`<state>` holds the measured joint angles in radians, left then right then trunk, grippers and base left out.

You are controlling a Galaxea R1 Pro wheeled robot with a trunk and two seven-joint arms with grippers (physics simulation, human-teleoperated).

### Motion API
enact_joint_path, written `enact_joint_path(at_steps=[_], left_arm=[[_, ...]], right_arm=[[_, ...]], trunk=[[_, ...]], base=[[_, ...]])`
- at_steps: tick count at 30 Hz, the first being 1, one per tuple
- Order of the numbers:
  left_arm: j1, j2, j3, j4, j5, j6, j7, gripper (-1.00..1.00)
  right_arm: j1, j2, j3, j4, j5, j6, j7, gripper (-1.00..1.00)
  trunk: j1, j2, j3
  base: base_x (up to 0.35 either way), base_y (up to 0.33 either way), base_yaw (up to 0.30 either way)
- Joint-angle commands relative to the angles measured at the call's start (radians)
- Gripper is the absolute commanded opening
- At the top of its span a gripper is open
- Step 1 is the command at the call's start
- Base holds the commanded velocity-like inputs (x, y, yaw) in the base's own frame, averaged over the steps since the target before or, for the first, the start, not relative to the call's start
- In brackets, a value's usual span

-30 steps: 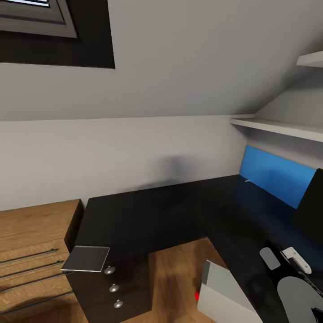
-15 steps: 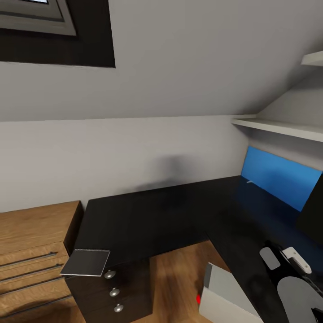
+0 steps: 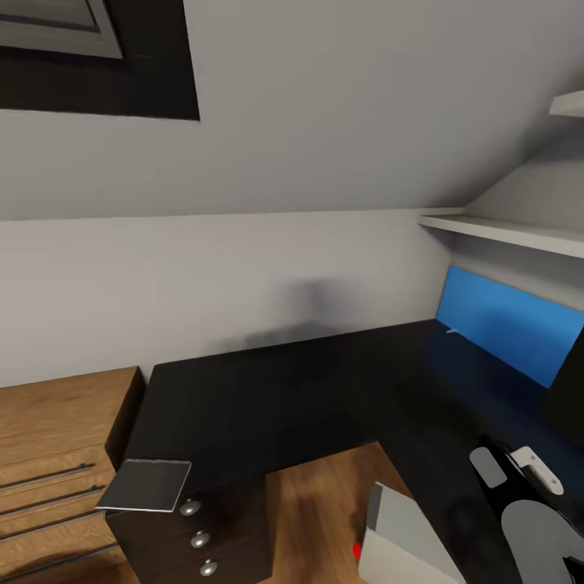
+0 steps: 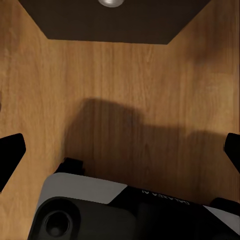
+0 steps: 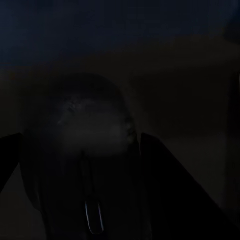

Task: In the bedroom, organize the workspace by keeping the computer under the desk, ensuring the monitor is on the desk, placing the keyboard on the desk next to the monitor, placing the mouse on the desk next to the keyboard, moving the folder from the swivel chair onto the desk next to the mouse, stacking the notebook on top of the folder with the pen on top of the notebook, and positioning the swivel chair next to the desk.

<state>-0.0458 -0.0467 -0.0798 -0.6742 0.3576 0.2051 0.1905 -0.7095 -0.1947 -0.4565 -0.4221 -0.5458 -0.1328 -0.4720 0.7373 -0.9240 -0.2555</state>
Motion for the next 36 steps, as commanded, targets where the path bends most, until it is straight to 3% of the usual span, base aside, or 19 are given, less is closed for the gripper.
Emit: enact_joint_path(at_steps=[1,33,34,36], left_arm=[[0.000,0.001,-0.005,-0.002,0.011,0.004,0.009,1.00],[0.000,0.002,-0.005,-0.002,0.012,-0.016,0.009,1.00],[0.000,0.001,-0.005,-0.001,0.012,-0.016,0.009,1.00],[0.000,0.001,-0.005,-0.002,0.012,-0.016,0.009,1.00]], right_arm=[[-0.001,0.000,0.001,0.000,-0.014,-0.008,0.000,-1.00],[-0.001,0.000,0.002,-0.001,-0.013,-0.008,0.000,-1.00],[-0.001,0.000,0.002,-0.001,-0.013,-0.008,0.000,1.00],[-0.001,0.000,0.002,0.000,-0.013,-0.008,-0.001,1.00]], trunk=[[0.000,-0.001,-0.001],[0.000,-0.001,-0.001],[0.000,-0.001,-0.001],[0.000,-0.001,-0.001]], base=[[0.053,-0.164,0.000],[-0.009,-0.025,0.000],[0.000,0.000,0.000],[0.000,0.000,0.000]])
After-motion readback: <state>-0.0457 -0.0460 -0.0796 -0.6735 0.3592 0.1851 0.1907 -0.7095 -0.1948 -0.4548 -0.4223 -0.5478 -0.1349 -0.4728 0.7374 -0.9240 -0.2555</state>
